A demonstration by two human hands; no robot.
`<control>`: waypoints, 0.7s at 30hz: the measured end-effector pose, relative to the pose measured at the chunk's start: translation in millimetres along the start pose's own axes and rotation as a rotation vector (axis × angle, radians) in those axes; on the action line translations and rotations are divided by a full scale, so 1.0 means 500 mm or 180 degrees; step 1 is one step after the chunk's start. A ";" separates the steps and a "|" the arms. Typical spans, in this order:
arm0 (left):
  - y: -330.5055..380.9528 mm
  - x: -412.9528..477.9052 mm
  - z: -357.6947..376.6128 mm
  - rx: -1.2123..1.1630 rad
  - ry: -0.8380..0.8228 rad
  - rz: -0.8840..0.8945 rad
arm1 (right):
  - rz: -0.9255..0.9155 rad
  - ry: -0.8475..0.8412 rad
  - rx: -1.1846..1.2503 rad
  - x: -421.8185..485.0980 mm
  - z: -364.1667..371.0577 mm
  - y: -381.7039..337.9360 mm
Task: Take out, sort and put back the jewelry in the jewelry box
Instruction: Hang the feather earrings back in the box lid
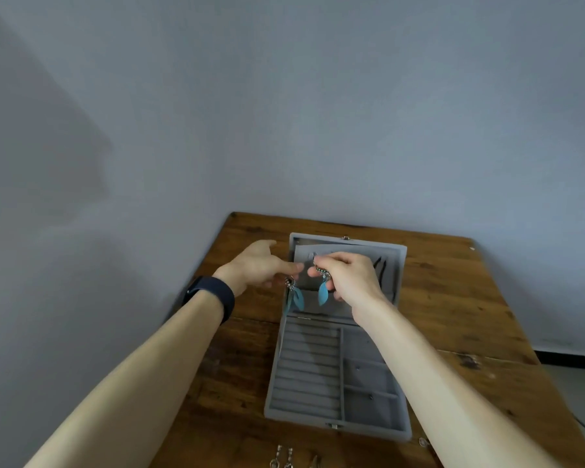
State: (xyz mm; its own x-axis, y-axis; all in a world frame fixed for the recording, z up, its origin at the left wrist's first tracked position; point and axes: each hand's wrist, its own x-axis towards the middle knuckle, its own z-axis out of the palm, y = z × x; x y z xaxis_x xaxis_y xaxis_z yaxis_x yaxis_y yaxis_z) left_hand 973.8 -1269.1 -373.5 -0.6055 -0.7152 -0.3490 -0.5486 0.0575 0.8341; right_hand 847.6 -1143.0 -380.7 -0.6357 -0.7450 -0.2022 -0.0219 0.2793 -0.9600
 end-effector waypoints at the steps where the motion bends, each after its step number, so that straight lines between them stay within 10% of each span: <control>1: -0.005 0.007 -0.002 -0.0004 -0.0087 -0.0014 | 0.0099 -0.0013 0.0056 0.005 0.003 -0.001; 21: -0.033 0.013 0.011 -0.0114 0.0126 0.0379 | 0.1006 0.0252 0.1208 0.006 0.038 -0.014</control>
State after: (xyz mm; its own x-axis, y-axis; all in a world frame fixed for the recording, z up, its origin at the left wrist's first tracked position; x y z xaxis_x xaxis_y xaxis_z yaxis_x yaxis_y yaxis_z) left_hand 975.7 -1271.0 -391.6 -0.6416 -0.7318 -0.2301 -0.4529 0.1193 0.8836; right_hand 860.7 -1158.8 -378.5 -0.6228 -0.6071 -0.4936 0.4543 0.2329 -0.8598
